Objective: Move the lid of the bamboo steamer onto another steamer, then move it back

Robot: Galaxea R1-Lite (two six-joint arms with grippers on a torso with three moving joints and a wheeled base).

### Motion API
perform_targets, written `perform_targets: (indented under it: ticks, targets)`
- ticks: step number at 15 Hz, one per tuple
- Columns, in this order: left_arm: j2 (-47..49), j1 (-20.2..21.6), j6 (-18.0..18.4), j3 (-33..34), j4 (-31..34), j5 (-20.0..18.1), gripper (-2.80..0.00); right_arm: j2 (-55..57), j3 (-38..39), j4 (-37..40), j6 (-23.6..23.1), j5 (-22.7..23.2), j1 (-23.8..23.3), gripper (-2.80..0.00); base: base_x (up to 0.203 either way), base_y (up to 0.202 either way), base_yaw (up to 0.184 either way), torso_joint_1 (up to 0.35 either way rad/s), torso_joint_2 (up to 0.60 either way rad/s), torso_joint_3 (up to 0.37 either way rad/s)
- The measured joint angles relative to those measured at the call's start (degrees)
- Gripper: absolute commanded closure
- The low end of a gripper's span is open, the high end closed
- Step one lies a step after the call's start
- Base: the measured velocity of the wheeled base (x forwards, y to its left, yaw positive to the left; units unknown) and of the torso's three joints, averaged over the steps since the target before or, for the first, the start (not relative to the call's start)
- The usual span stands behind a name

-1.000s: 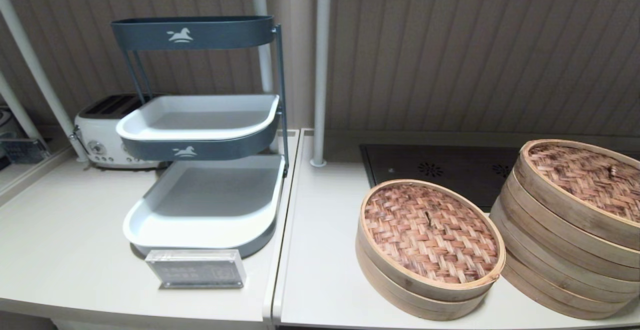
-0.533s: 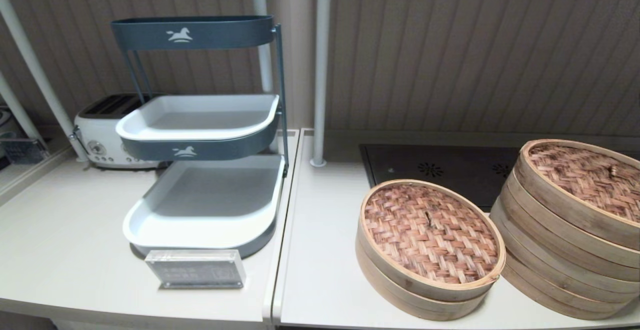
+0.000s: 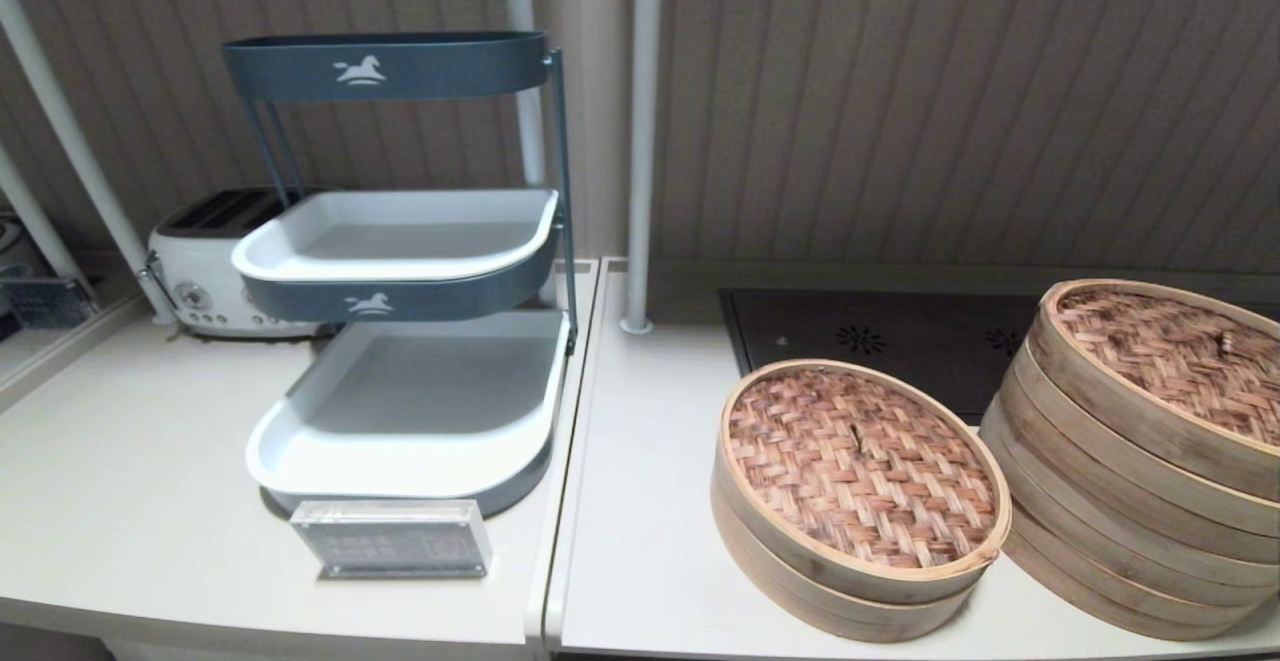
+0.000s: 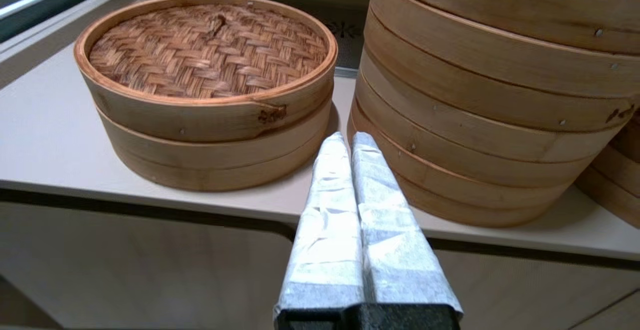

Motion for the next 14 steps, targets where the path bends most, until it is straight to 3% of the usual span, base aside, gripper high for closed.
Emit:
perform_targets:
  ticks: [14]
  targets:
    - [0.0,0.0,0.0,0.0,0.0,0.0,0.0,-0.1,0.1,-0.6,2.8,-0.2,0.1,0.0,0.0,0.0,0.0,0.0,0.0,0.0]
